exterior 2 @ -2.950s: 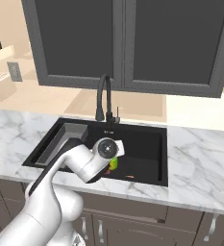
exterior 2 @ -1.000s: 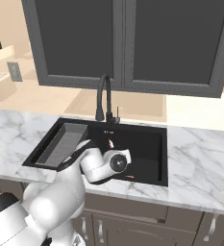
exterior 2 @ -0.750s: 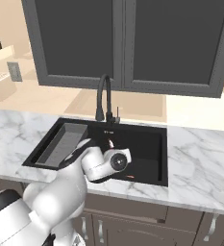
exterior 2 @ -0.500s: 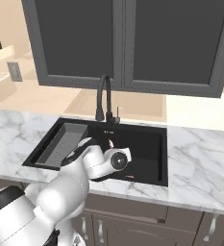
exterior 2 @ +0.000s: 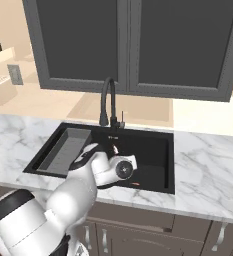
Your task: Pick up the bar soap and spray from the sink, and place them back in the cabinet, and close the cabinet doors.
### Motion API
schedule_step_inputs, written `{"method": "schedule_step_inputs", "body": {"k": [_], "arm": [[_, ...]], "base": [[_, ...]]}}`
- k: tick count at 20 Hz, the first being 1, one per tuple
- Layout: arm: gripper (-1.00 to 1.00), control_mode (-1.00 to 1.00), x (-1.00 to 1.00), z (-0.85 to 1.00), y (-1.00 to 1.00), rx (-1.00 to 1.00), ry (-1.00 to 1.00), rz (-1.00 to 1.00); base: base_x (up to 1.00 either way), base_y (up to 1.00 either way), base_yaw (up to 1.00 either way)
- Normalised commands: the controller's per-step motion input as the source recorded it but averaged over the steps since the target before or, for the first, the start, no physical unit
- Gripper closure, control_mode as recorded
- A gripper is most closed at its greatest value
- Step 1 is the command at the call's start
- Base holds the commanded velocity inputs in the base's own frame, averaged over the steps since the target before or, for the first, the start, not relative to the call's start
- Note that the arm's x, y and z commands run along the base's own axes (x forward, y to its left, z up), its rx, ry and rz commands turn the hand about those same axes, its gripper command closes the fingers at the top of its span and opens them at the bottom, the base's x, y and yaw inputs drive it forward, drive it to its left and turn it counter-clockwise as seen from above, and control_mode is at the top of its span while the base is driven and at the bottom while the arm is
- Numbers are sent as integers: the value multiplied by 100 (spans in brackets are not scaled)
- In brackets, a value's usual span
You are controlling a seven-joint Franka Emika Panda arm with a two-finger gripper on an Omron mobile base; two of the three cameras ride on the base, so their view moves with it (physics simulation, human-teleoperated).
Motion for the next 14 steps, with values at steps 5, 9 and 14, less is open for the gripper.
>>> {"method": "schedule_step_inputs", "body": {"k": [5,9,14], "arm": [[-100,-100,7,-14,0,0,-7,0],[-100,-100,8,-16,0,0,-3,0],[-100,-100,1,-4,0,0,0,0]], "base": [[0,0,0],[0,0,0],[0,0,0]]}}
